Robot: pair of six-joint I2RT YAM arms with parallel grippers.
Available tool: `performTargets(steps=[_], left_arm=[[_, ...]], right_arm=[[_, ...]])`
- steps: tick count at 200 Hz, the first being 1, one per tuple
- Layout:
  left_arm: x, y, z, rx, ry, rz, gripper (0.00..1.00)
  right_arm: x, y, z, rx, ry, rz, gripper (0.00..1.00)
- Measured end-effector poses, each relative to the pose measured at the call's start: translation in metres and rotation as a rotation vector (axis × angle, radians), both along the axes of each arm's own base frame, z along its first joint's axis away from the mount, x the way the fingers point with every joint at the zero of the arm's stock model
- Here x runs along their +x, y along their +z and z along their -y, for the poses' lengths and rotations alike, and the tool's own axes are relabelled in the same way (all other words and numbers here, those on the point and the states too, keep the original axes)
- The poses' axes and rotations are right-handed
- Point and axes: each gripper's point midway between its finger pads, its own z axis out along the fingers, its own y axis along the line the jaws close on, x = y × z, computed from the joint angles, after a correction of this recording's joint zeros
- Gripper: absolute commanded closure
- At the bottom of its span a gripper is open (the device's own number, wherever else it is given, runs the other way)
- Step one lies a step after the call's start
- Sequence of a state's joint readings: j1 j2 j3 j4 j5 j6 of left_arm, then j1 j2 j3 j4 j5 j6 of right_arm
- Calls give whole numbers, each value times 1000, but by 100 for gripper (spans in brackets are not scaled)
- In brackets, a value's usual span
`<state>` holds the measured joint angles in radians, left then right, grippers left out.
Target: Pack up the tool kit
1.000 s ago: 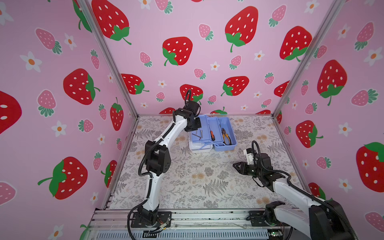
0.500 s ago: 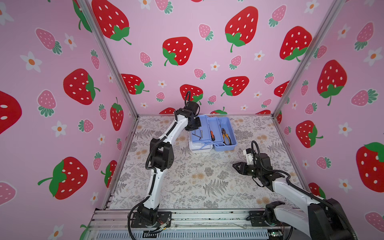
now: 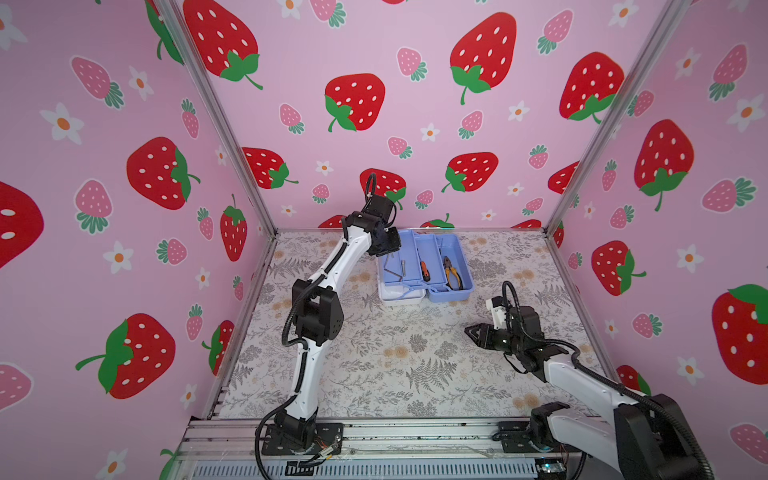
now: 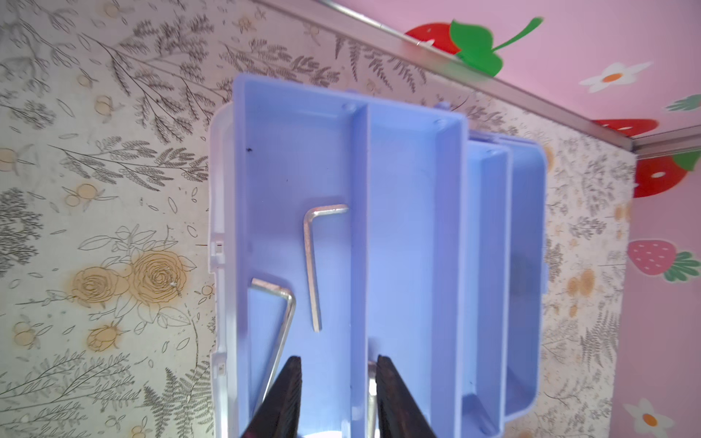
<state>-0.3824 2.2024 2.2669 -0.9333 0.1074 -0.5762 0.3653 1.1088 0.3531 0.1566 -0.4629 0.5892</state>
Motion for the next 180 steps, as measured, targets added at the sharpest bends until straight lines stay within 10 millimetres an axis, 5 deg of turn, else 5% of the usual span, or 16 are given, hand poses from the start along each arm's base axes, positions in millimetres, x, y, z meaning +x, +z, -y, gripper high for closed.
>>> performTargets(steps=[33,56,68,109,148,180], left_arm=[[-58,70,-20,-23,-3,111,63],[-114,86,-43,-28,7,165,61],[-145,76,-58,-21,21,166,59],[-212,-11,-100,45,75,33,51],[-225,-78,-104,34,87,-50,44],[-203,-100,-97,-58,112,-36,40]], right_arm=[[5,2,6,-26,-34,35,51],[5,8,16,-39,-84,95,40],[5,11,22,-41,-118,122,27],[14,22,41,-94,-217,189,17],[33,39,48,-128,-284,198,18],[54,41,42,-144,-289,147,20]])
